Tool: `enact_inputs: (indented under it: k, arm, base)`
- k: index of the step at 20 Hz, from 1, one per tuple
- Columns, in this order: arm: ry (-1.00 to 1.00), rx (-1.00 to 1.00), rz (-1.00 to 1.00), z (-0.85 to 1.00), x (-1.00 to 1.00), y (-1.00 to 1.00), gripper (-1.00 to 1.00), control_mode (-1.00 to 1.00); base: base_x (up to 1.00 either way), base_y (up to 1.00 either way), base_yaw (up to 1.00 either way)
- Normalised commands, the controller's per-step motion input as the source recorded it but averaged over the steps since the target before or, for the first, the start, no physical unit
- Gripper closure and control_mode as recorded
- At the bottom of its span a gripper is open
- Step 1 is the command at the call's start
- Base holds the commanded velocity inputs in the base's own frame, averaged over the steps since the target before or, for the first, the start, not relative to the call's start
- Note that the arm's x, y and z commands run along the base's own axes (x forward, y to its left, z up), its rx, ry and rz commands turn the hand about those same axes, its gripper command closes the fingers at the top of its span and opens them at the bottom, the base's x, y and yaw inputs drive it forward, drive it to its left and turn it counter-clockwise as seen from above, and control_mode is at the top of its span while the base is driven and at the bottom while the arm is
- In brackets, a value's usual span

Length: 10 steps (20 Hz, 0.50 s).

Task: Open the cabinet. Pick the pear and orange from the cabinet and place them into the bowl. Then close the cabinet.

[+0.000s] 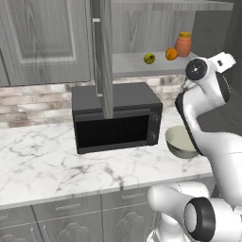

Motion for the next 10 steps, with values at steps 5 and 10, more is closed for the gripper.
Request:
enact_inputs:
  k: [5,10]
  arm:
    - [-0.05,0.10,0.00,0.27,0.00,0.80,-1.00,-1.00]
    - [-0.02,0.28,0.00,0.30,0.00,0.32,-1.00,-1.00]
  base:
    - [0.00,0.00,0.00]
    - [0.00,0.00,0.00]
